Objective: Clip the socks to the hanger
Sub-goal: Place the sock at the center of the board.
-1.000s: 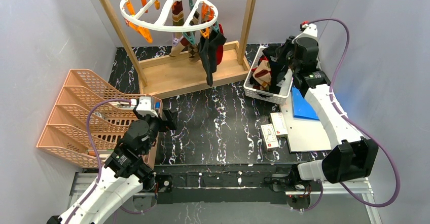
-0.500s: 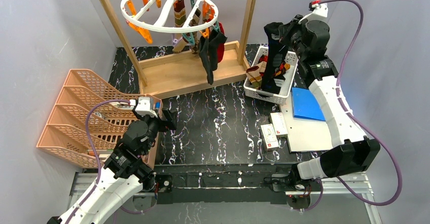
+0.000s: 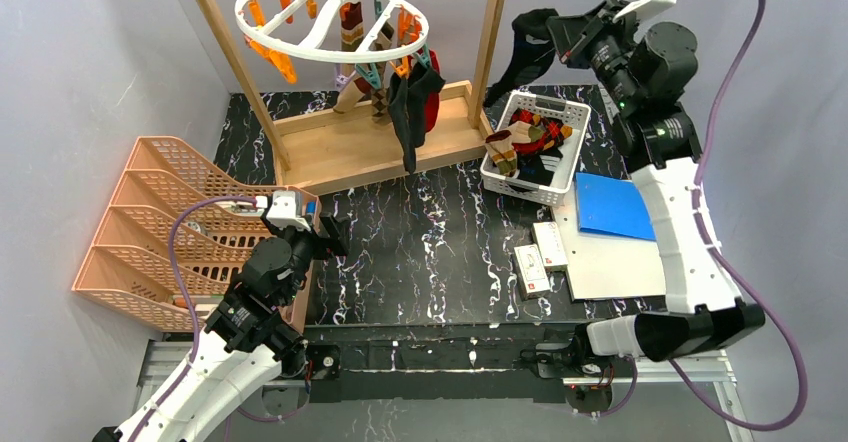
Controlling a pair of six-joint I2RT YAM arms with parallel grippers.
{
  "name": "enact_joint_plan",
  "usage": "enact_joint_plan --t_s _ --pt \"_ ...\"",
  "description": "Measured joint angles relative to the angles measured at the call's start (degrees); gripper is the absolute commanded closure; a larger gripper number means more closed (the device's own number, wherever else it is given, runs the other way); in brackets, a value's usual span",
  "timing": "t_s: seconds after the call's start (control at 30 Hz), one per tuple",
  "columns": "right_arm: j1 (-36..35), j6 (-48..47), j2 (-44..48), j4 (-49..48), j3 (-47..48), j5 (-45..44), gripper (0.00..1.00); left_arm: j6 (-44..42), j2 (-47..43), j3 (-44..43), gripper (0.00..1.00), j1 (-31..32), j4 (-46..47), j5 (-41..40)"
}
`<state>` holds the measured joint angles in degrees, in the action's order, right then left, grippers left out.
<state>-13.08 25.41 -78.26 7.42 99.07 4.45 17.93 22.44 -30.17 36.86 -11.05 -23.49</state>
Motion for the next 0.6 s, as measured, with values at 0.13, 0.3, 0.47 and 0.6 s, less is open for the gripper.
enact_joint_plan --t_s 0.13,0.3,0.47,0.6 --pt "0.0 2.4 5.2 2.2 -2.3 5.2 0.99 0.1 0.1 0.0 0.17 0.0 0.0 0.2" --pt "-1.3 4.6 12.5 4.5 -5.2 14.0 0.99 0.1 0.8 0.0 0.17 0.0 0.1 0.2" --pt "-5.8 5.9 14.9 6.3 -8.4 21.5 0.99 0.1 0.2 0.0 0.17 0.0 0.0 0.0" --pt "-10.1 5.9 14.7 6.7 -15.3 22.4 0.99 0.1 -1.1 0.0 0.17 0.0 -0.2 -0.8"
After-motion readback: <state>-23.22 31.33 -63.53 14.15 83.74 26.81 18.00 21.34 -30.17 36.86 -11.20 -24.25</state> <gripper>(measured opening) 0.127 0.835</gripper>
